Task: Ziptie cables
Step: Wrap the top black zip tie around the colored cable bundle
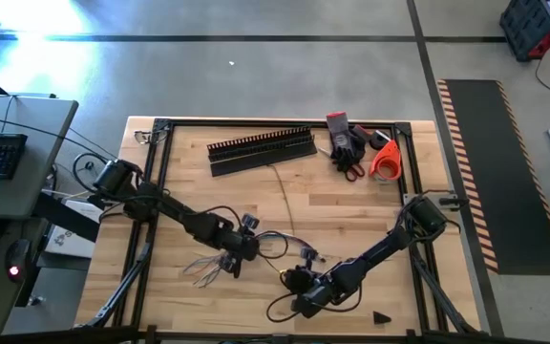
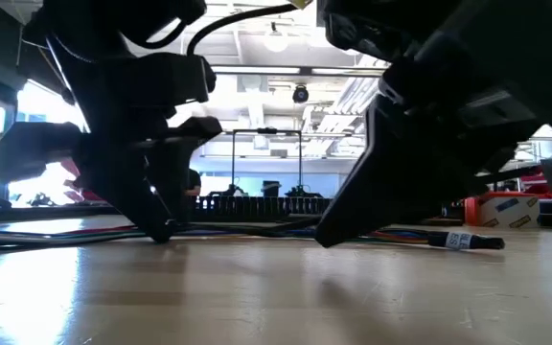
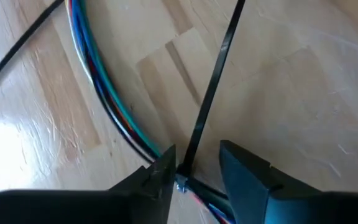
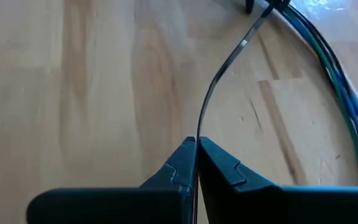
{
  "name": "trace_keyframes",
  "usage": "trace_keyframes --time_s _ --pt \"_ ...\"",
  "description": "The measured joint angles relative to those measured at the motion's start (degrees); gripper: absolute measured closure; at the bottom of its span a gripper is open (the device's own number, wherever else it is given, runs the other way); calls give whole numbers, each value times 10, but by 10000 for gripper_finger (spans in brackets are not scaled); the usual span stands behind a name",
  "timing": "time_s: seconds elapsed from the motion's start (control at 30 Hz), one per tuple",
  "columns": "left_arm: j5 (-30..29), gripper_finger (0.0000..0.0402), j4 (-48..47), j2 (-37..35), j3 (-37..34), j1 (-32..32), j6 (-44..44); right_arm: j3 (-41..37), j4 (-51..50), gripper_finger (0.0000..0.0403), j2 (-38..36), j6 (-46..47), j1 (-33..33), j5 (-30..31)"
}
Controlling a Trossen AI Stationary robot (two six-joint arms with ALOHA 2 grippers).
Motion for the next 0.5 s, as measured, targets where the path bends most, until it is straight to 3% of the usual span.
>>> trace_keyframes --time_s 0.17,0.33,0.5 --pt "25 311 -22 -35 0 -1 -19 4 -20 373 0 0 0 -59" --pt "35 310 -35 -76 0 -3 -37 51 -125 299 -1 -33 -6 -125" --pt "54 310 12 -84 0 -5 -42 118 -206 232 1 -108 12 -174"
